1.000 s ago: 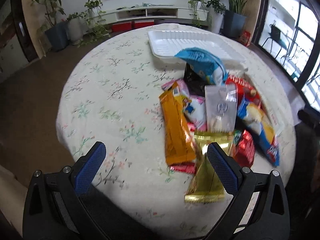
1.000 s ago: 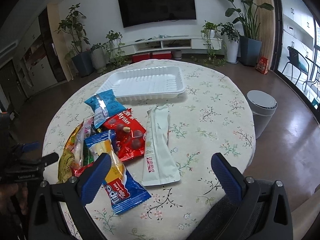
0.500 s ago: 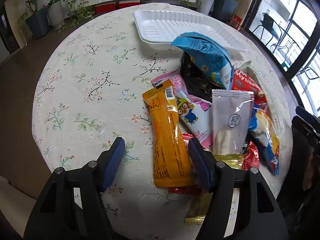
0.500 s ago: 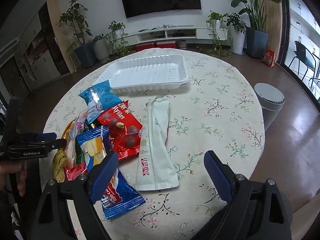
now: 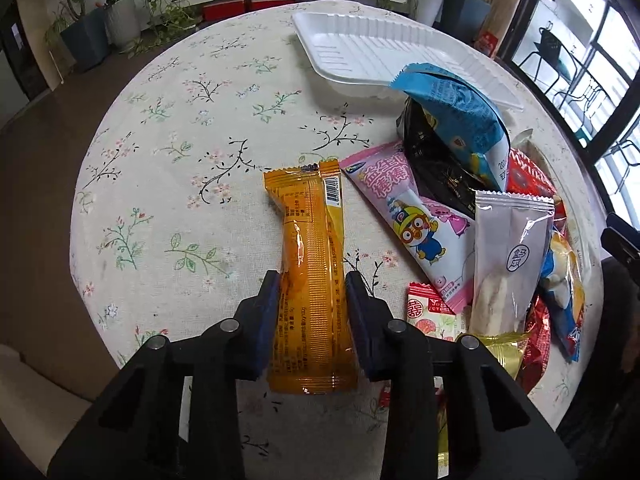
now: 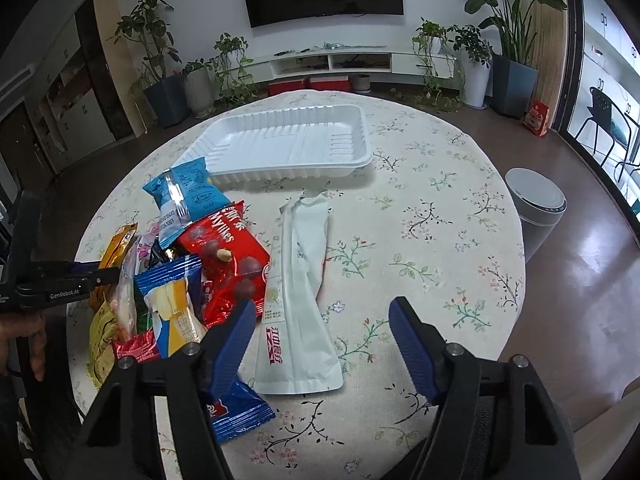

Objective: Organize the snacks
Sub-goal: 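Grasp the orange bar with the left tool while the right tool grasps the long white packet, then carry both packets to the white tray and open both tools to release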

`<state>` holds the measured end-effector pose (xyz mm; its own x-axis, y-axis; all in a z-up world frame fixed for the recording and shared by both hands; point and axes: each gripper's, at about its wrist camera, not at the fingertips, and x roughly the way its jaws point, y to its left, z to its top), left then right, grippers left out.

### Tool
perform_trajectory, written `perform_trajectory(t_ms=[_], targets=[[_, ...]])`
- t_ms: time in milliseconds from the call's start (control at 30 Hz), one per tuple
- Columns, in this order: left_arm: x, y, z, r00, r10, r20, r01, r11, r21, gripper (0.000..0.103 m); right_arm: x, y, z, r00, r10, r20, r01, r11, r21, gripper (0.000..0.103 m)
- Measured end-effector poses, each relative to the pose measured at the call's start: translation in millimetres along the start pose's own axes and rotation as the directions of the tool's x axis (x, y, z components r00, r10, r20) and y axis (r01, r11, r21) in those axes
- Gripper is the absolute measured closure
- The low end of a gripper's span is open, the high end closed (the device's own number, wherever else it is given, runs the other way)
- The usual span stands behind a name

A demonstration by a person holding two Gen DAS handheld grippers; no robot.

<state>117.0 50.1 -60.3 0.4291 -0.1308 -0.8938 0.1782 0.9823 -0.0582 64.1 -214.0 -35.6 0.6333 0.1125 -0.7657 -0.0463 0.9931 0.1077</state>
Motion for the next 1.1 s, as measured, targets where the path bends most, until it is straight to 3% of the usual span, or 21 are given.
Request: perform_trajectory(t_ms=[233, 467, 567, 700, 1100], targets=[[-2, 1, -1, 1.0, -0.013, 0.017, 0.012, 1.0, 0.025, 0.084, 16, 4, 10, 0.997, 0.007, -0.079, -0.01, 0.999, -0.038, 0.031], [-3, 8, -5, 0.998, -0.057, 0.027, 0.056, 0.998, 0.017, 0.084, 39, 16, 19, 0.987, 0.012, -0.161, -0.026, 0.996, -0.086, 0.04], [-3, 8, -6, 0.998, -0.061, 0.034, 0.061, 0.998, 0.019, 0.084, 50, 17, 21, 0.98, 0.015, -0.198, -0.034, 0.995, -0.094, 0.045], [-3, 9, -7, 0.997, -0.071, 0.041, 0.071, 0.997, 0.021, 0.084, 61, 13, 19, 0.968, 0.05, -0.245, -0.069, 0.995, -0.07, 0.061], [-6, 8, -10, 0.995, -0.089, 0.039, 0.087, 0.996, 0.036, 0.086, 55, -8, 11, 0.956, 0.147, -0.252, -0.143, 0.989, 0.031, 0.072]])
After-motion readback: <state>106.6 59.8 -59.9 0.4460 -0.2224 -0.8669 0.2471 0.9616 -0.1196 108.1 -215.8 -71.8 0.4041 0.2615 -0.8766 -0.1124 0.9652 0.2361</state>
